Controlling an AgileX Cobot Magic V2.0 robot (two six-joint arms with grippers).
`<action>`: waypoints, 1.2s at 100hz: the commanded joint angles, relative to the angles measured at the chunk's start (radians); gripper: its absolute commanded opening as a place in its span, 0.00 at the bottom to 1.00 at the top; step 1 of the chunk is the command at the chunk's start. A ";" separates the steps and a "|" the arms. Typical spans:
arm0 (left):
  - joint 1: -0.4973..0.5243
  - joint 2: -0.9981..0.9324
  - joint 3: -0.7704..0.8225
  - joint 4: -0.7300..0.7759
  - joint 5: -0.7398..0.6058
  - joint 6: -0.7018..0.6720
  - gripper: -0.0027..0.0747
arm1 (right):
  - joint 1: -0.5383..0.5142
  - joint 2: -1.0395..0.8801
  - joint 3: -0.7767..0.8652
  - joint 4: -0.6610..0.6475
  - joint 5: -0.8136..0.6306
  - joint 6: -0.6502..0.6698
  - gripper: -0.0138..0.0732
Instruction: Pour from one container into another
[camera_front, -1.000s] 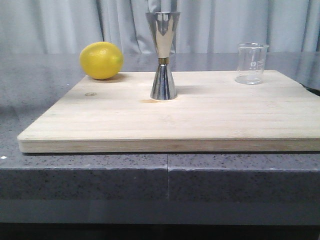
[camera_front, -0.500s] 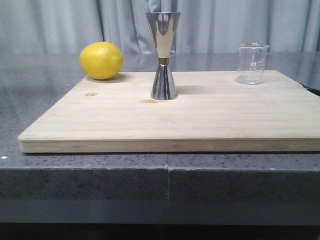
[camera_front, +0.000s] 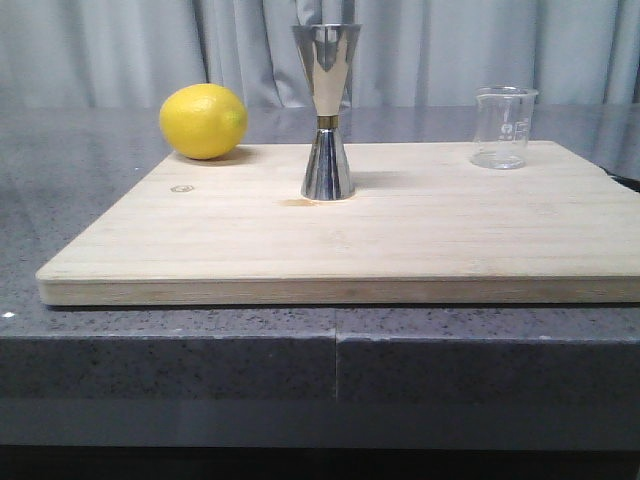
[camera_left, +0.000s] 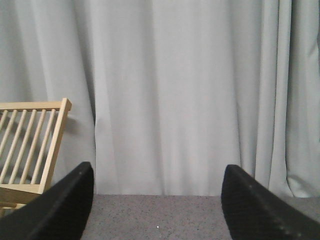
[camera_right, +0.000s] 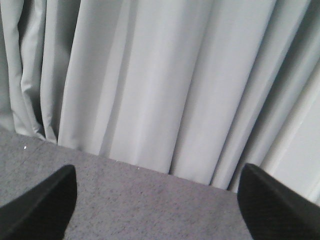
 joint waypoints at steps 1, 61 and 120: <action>-0.030 -0.090 -0.017 -0.019 -0.013 -0.007 0.67 | -0.005 -0.095 -0.031 0.006 -0.009 -0.013 0.83; -0.094 -0.620 0.432 -0.055 0.016 -0.007 0.67 | -0.005 -0.617 0.331 0.008 0.163 -0.013 0.83; -0.094 -1.138 0.972 -0.154 0.024 -0.007 0.67 | -0.005 -1.051 0.773 0.101 0.172 0.010 0.83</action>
